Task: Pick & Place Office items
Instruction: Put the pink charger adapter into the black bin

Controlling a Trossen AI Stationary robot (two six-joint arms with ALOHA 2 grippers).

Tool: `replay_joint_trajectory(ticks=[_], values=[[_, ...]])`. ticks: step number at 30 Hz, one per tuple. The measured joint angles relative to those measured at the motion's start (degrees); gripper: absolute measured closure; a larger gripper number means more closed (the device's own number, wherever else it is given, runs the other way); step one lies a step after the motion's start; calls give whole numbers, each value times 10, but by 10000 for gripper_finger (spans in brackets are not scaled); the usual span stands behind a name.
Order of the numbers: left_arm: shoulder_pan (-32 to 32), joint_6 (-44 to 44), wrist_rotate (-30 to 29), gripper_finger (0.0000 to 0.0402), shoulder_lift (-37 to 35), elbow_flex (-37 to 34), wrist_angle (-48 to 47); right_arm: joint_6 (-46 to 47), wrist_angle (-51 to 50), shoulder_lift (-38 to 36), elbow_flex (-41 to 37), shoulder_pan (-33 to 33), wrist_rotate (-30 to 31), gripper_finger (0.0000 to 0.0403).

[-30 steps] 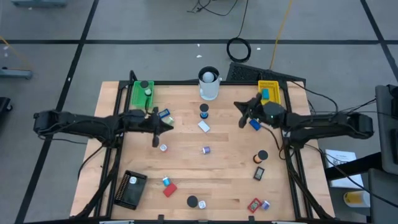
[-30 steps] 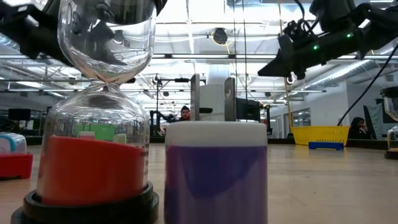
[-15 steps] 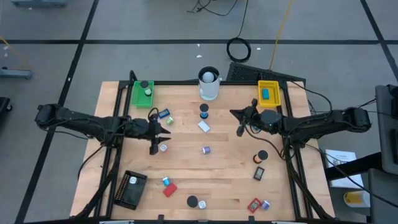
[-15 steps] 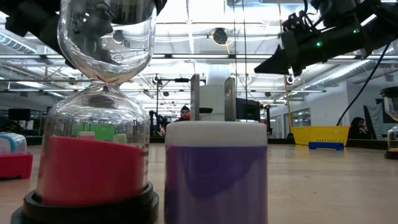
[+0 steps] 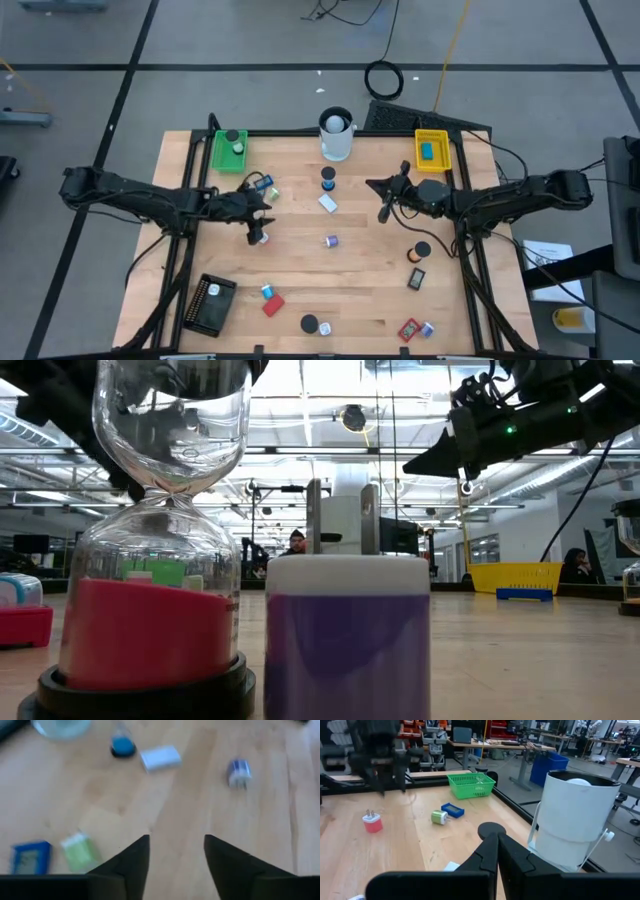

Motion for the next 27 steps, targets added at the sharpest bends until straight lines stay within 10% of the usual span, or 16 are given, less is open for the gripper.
replay_joint_trajectory(ticks=[13, 27], values=[[-23, 36, 55, 66, 105, 105, -142, 0, -1, 0, 0, 0, 0, 402], [-20, -234, 58, 102, 234, 196, -319, 0, -3, 0, 0, 0, -1, 402]])
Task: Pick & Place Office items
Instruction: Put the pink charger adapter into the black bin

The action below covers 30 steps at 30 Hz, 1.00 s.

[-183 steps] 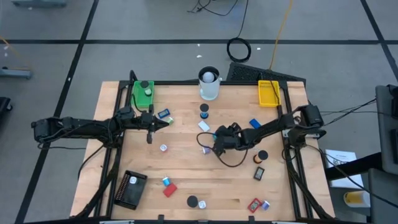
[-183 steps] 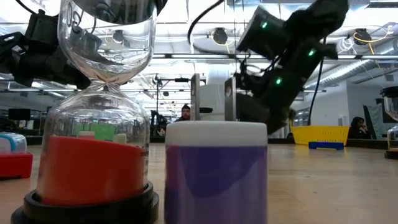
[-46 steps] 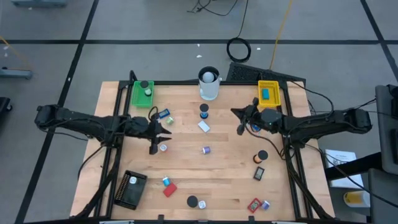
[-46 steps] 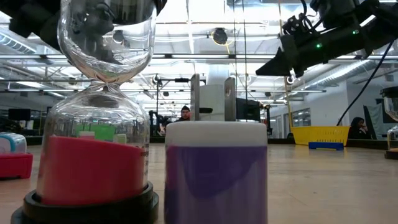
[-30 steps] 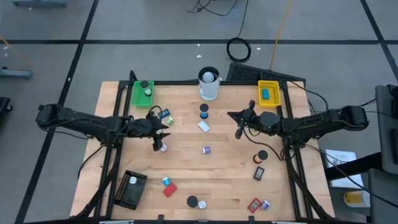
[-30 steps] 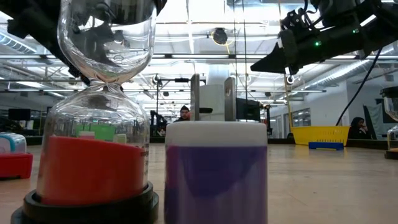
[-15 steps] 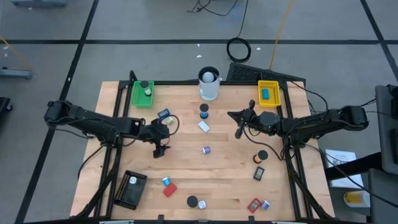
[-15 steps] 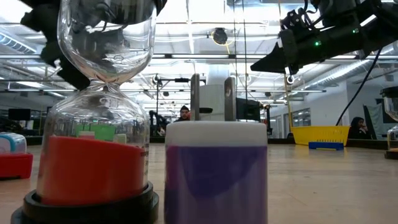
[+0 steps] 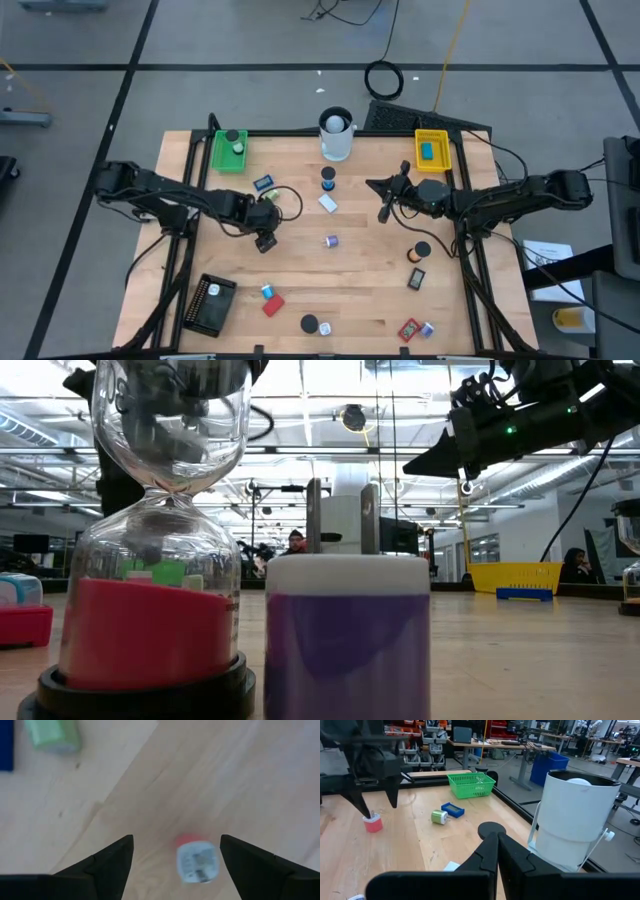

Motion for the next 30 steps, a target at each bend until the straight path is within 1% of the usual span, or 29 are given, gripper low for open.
replay_joint_trajectory(ticks=[5, 11, 19, 22, 26, 30], values=[[2, -7, 35, 98, 21, 0, 9, 0, -1, 0, 0, 0, 0, 402], [-5, -8, 36, 98, 23, 0, 5, 0, 0, 0, 0, 0, 0, 402], [-19, -12, 24, 153, 23, 0, 0, 0, -1, 0, 0, 0, 0, 402], [-19, -12, 18, 163, 23, 0, 1, 0, -1, 0, 0, 0, 0, 402], [-19, -8, 12, 159, 27, -3, 7, 0, -1, 0, 0, 0, 0, 402], [-18, -8, 33, 147, 31, -23, 39, 0, -1, 0, 0, 0, 0, 402]])
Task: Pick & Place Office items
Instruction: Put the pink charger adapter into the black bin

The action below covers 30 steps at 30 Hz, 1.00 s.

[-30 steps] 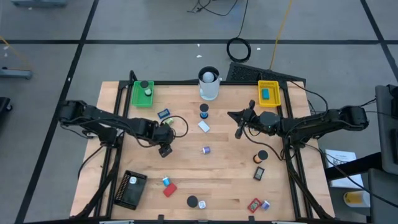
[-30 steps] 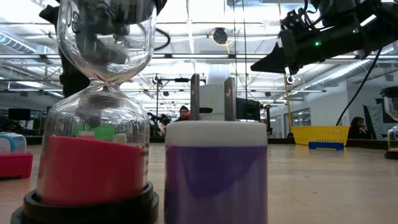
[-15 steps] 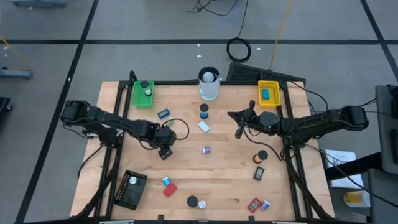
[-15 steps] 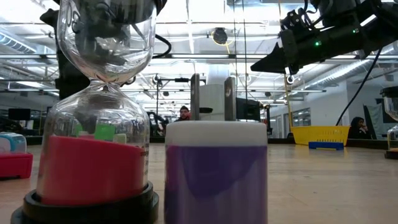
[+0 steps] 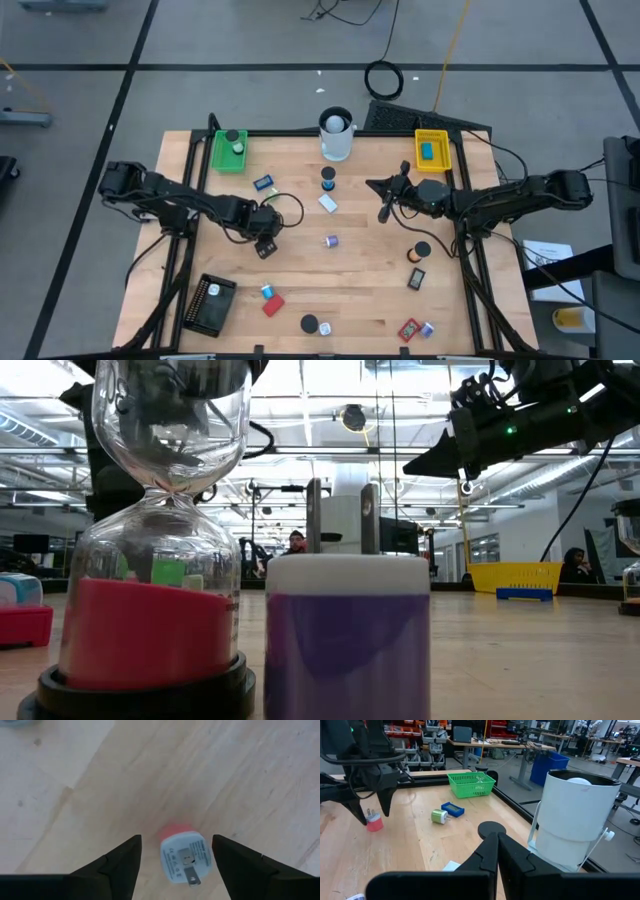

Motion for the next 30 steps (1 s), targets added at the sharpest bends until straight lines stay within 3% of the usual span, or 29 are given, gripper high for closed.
replay_joint_trajectory(ticks=[5, 12, 22, 30], values=[[0, 3, -14, 149, 1, -5, 0, 0, 0, 0, 0, 0, 0, 402], [-2, 6, 3, 206, 2, -5, 0, 0, 0, 0, 0, 0, 0, 402], [-3, 29, 9, 257, 1, -4, 1, 0, -1, 0, 0, 0, 0, 402], [-11, 70, 23, 246, -24, 45, -86, 0, -1, 0, 0, 0, 0, 402]])
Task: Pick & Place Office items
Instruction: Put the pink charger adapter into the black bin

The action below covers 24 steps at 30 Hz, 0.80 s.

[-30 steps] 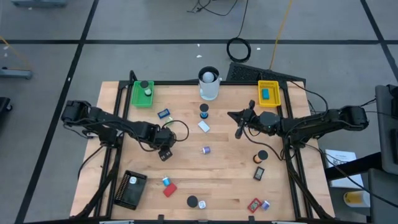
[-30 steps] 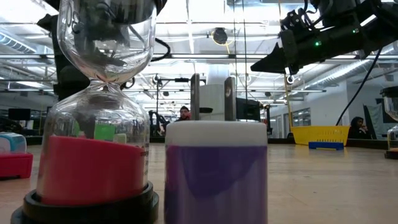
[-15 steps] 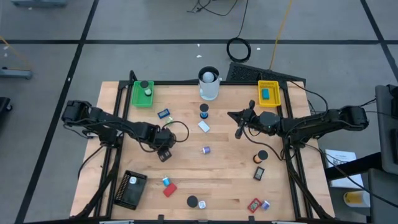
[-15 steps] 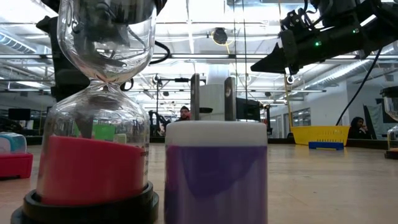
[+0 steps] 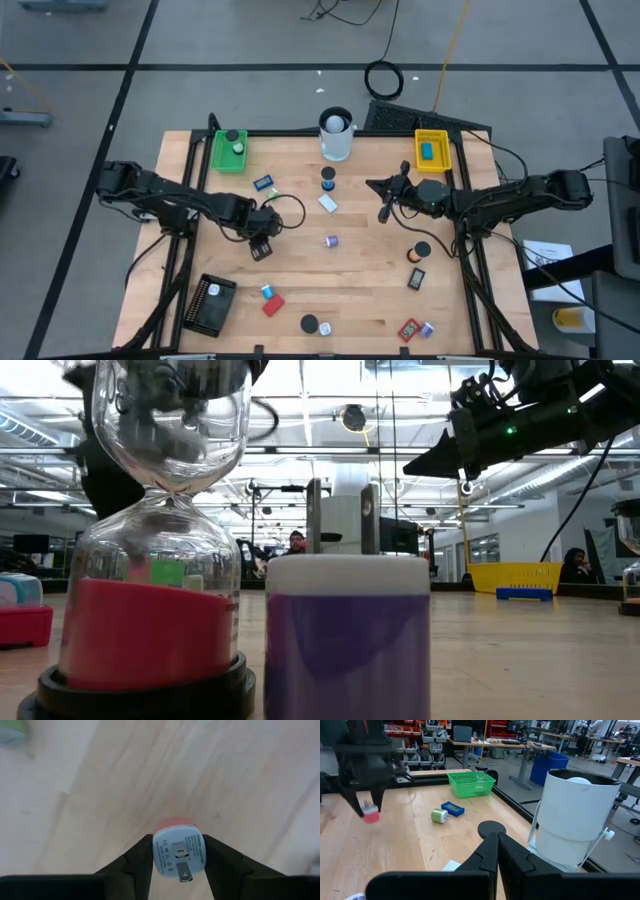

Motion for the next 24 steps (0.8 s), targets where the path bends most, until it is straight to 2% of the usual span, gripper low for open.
replay_joint_trajectory(ticks=[5, 11, 16, 24], values=[[-43, 14, 5, 256, -25, 56, -75, -2, 0, 0, 0, 0, 0, 402], [-149, 16, 14, 249, -46, 116, -148, -2, -1, 0, 0, 0, 0, 402], [-257, -58, 19, 246, -45, 139, -193, -2, -1, 0, 0, 0, 0, 402], [-408, -202, -10, 244, -44, 92, -141, -2, -1, 0, 0, 0, 0, 402]])
